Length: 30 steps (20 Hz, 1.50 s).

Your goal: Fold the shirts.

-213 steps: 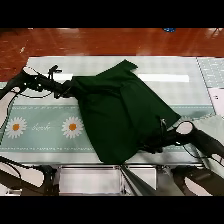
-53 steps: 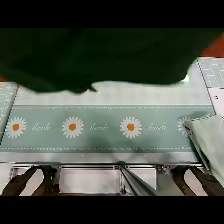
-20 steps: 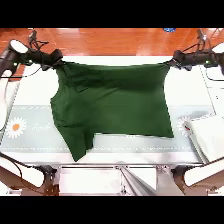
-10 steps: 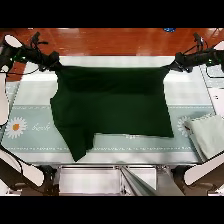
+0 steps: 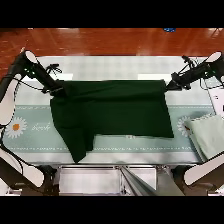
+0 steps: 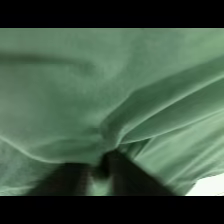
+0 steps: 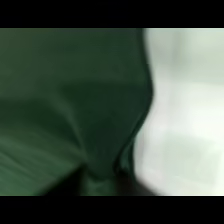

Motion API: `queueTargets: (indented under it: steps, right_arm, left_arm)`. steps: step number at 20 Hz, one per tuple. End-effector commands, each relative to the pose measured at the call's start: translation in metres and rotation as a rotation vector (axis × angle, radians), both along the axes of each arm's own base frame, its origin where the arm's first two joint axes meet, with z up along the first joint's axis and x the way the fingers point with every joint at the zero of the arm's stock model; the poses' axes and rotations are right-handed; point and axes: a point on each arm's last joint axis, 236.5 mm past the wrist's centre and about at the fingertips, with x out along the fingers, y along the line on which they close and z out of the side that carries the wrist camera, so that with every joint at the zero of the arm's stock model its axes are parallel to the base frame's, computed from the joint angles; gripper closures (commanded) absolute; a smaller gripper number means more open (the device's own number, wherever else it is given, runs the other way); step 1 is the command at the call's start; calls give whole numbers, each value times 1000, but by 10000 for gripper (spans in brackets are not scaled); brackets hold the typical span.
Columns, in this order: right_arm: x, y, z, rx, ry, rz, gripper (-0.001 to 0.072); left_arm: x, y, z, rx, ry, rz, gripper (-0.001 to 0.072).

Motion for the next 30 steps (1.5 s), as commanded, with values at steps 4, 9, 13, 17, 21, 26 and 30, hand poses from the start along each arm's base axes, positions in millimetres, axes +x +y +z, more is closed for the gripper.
queueTargets:
  steps: [4,9,13,17,21,26,30]
  right_arm:
    - [-7,-18,31,-39,-28,-66,298]
    - [-49,-85,72,-229,-107,-214,299]
    - [-103,-51,54,-145,-185,-297,299]
    - [-138,2,38,20,-228,-347,299]
    - [-150,17,34,71,-215,-347,299]
    - [-142,24,44,129,-233,-381,299]
    - [-134,1,55,125,-261,-444,299]
  left_arm:
    - [-15,11,26,18,16,18,199]
    - [-32,56,73,53,-169,188,199]
    - [-133,79,39,-4,-105,435,199]
    - [-171,52,19,-240,-140,725,199]
    - [-198,27,-8,-265,-85,721,200]
    - [-205,-10,-27,-280,-73,663,199]
    - [-205,-32,-37,-240,-95,542,301]
